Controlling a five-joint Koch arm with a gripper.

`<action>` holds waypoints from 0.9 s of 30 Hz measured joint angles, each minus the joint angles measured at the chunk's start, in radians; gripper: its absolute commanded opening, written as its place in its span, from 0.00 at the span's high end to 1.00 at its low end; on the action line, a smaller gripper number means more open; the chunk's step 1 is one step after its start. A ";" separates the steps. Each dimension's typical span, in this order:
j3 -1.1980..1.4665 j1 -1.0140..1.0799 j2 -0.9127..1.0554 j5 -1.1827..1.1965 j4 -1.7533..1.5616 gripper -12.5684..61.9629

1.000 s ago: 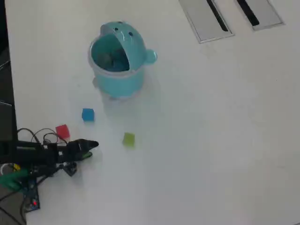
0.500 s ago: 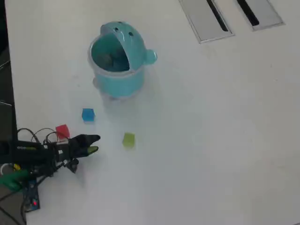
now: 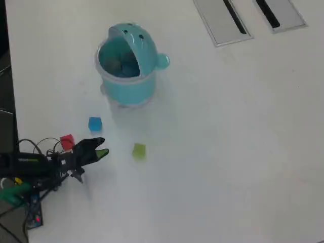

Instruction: Grasp RGB lego blocks and put them in the bin one by one.

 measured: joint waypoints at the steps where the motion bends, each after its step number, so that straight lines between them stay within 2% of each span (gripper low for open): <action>1: 0.000 -0.012 0.000 0.000 -0.011 0.37; 19: -0.012 -0.077 0.000 -0.071 -0.149 0.40; 27: -0.166 -0.032 0.000 -0.084 -0.038 0.40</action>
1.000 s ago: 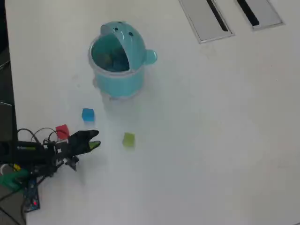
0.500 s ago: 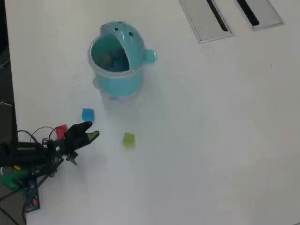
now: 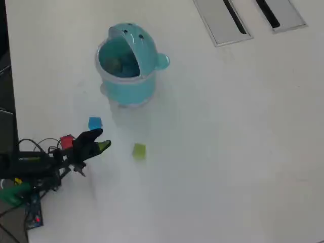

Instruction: Grasp RGB lego blocks and put them in the bin one by one.

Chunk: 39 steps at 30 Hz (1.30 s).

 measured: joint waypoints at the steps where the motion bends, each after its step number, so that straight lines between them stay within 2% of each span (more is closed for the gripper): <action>1: -0.037 0.005 0.000 0.000 0.032 0.40; 9: -0.207 0.006 0.002 -0.029 0.190 0.40; 16: -0.388 -0.020 0.000 -0.184 0.354 0.40; 20: -0.480 -0.028 0.002 -0.362 0.463 0.40; 25: -0.670 -0.072 0.002 -0.515 0.713 0.38; 30: -0.801 -0.193 0.002 -0.816 1.042 0.36; 37: -0.905 -0.282 0.002 -0.934 1.296 0.35; 39: -0.996 -0.362 0.002 -0.954 1.463 0.35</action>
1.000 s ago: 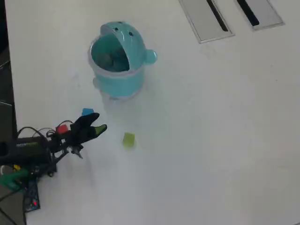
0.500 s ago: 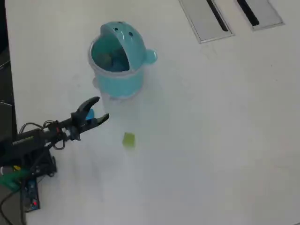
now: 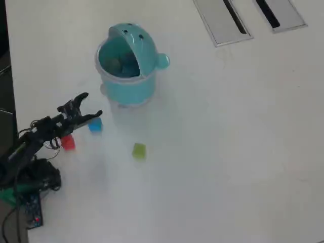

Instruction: Grasp RGB lego blocks and put them in the bin one by one.

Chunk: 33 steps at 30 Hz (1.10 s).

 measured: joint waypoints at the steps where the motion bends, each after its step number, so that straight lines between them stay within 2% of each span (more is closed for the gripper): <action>1: -0.015 -0.012 0.000 0.000 0.011 0.36; 8: -0.133 -0.170 0.000 -0.322 0.351 0.37; 24: -0.129 -0.238 0.000 -0.364 0.658 0.39; 33: 0.074 -0.314 0.000 -0.658 0.701 0.39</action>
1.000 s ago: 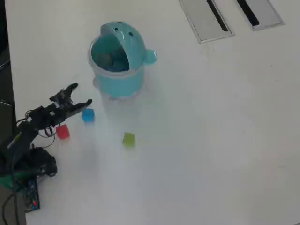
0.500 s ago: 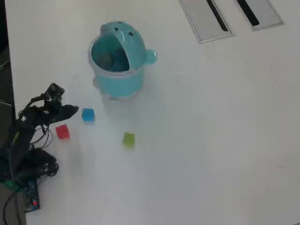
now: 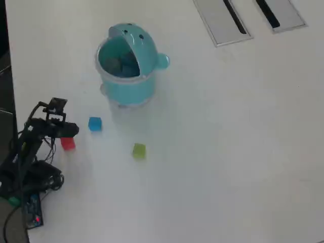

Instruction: Grasp RGB lego blocks and put them in the bin one by one.

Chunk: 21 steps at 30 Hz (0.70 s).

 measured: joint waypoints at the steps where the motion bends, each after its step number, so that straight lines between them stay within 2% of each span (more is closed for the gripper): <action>1: 0.031 -0.009 0.000 -0.029 -0.003 0.39; 11: 0.273 -0.025 0.000 -0.236 -0.156 0.40; 21: 0.391 -0.063 0.000 -0.250 -0.278 0.41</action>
